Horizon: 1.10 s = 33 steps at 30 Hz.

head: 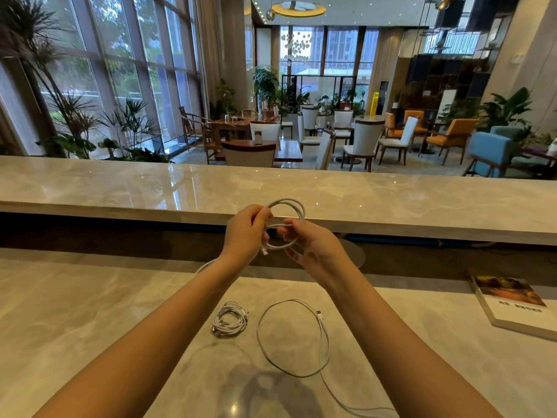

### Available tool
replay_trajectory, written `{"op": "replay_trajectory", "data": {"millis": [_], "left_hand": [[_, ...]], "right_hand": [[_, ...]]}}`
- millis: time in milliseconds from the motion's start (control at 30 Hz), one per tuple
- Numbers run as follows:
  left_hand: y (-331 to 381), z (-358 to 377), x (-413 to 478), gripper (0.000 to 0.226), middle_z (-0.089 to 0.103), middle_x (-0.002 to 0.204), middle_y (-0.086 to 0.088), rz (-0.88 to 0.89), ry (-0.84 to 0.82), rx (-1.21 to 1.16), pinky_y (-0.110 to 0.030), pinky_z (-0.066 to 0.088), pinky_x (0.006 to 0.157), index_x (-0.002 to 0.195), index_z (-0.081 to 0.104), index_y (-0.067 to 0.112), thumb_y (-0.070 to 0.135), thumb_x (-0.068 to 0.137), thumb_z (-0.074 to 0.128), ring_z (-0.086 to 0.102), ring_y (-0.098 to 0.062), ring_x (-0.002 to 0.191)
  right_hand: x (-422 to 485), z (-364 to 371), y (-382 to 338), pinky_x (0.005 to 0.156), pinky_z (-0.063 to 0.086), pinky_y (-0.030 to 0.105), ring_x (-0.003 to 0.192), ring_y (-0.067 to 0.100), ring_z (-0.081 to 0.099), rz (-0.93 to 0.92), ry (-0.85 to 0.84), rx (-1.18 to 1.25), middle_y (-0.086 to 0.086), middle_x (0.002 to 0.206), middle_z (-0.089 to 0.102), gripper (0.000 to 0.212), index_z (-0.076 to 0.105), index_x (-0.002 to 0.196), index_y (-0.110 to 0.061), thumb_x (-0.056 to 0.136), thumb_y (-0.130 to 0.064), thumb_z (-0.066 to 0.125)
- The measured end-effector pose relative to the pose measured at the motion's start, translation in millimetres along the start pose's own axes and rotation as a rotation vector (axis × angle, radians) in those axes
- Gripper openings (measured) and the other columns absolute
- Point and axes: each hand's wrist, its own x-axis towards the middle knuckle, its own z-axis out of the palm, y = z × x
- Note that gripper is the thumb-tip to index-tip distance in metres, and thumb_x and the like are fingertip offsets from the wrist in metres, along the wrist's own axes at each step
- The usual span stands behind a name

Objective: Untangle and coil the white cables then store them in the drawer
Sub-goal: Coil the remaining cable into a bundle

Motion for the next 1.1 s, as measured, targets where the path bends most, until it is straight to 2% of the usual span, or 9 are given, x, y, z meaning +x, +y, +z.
{"op": "replay_trajectory", "data": {"millis": [100,167,333,467,600,733,833,933,1100], "left_hand": [[-15.8,0.9,6.5,0.018,0.058,0.076,-0.004,0.001,-0.042,0.112,-0.016,0.046,0.056,0.092,0.060,0.010,0.021,0.096,0.047,0.057,-0.012,0.064],[-23.0,1.8,8.3,0.018,0.056,0.082,-0.004,0.016,-0.017,0.203,-0.020,0.042,0.063,0.088,0.060,0.011,0.022,0.096,0.048,0.055,-0.015,0.073],[-20.2,7.0,2.2,0.019,0.046,0.093,-0.002,0.090,0.083,0.320,-0.012,0.035,0.059,0.092,0.057,0.008,0.021,0.097,0.045,0.045,-0.006,0.067],[-20.4,7.2,-0.1,0.023,0.045,0.098,-0.002,0.123,0.152,0.353,-0.013,0.038,0.056,0.098,0.057,0.004,0.022,0.098,0.043,0.047,-0.007,0.062],[-29.3,0.8,1.1,0.027,0.049,0.106,-0.011,0.158,0.146,0.469,-0.024,0.039,0.060,0.104,0.057,0.001,0.023,0.098,0.041,0.049,-0.015,0.066],[-38.3,-7.7,6.8,0.028,0.050,0.106,-0.014,0.168,0.122,0.540,-0.028,0.039,0.061,0.104,0.056,0.000,0.022,0.099,0.040,0.049,-0.018,0.068],[-44.5,-15.6,11.3,0.028,0.051,0.106,-0.013,0.145,0.096,0.565,-0.030,0.042,0.062,0.105,0.057,0.002,0.023,0.099,0.041,0.050,-0.020,0.070],[-49.9,-19.2,12.9,0.029,0.052,0.104,-0.011,0.158,0.027,0.620,-0.036,0.048,0.064,0.106,0.057,0.003,0.026,0.098,0.041,0.053,-0.023,0.071],[-50.8,-25.3,13.9,0.029,0.062,0.088,-0.009,0.185,-0.065,0.705,-0.035,0.046,0.064,0.098,0.057,0.007,0.030,0.098,0.040,0.055,-0.022,0.069]], "right_hand": [[1.1,-3.0,-0.6,0.085,0.039,0.037,0.075,0.018,0.055,0.124,-0.083,0.161,0.005,0.069,0.057,0.027,0.057,0.069,-0.012,0.093,-0.017,0.046],[4.7,-3.0,0.6,0.081,0.041,0.035,0.069,0.016,0.052,0.161,-0.096,0.026,0.004,0.068,0.054,0.033,0.051,0.062,-0.015,0.094,-0.022,0.045],[8.0,-0.9,8.3,0.077,0.048,0.036,0.078,0.023,0.052,-0.028,0.095,-0.692,0.009,0.079,0.054,0.015,0.053,0.075,-0.009,0.087,-0.018,0.056],[6.2,-1.8,12.1,0.079,0.056,0.042,0.083,0.028,0.062,-0.154,0.191,-0.863,0.014,0.099,0.056,0.015,0.050,0.094,-0.011,0.085,-0.016,0.061],[-0.9,-2.4,6.1,0.066,0.055,0.030,0.060,0.014,0.059,-0.158,0.128,-0.907,0.006,0.076,0.059,0.013,0.057,0.101,-0.008,0.094,-0.017,0.052],[-7.4,-6.8,-0.5,0.079,0.054,0.032,0.071,0.016,0.058,-0.053,0.087,-0.477,0.005,0.068,0.057,0.017,0.064,0.091,-0.004,0.094,-0.014,0.051],[-10.4,-12.0,-5.2,0.059,0.054,0.026,0.053,0.012,0.050,0.112,0.024,0.037,0.002,0.057,0.049,0.019,0.062,0.098,0.003,0.095,-0.011,0.049],[-10.0,-18.6,-3.0,0.041,0.035,0.018,0.044,0.008,0.035,0.138,-0.060,-0.268,0.000,0.055,0.041,0.017,0.062,0.093,0.001,0.093,-0.012,0.051],[-12.1,-26.1,-8.1,0.040,0.034,0.014,0.043,0.008,0.037,0.065,-0.173,-0.868,0.000,0.056,0.045,0.027,0.064,0.085,-0.005,0.096,-0.023,0.047]]}}
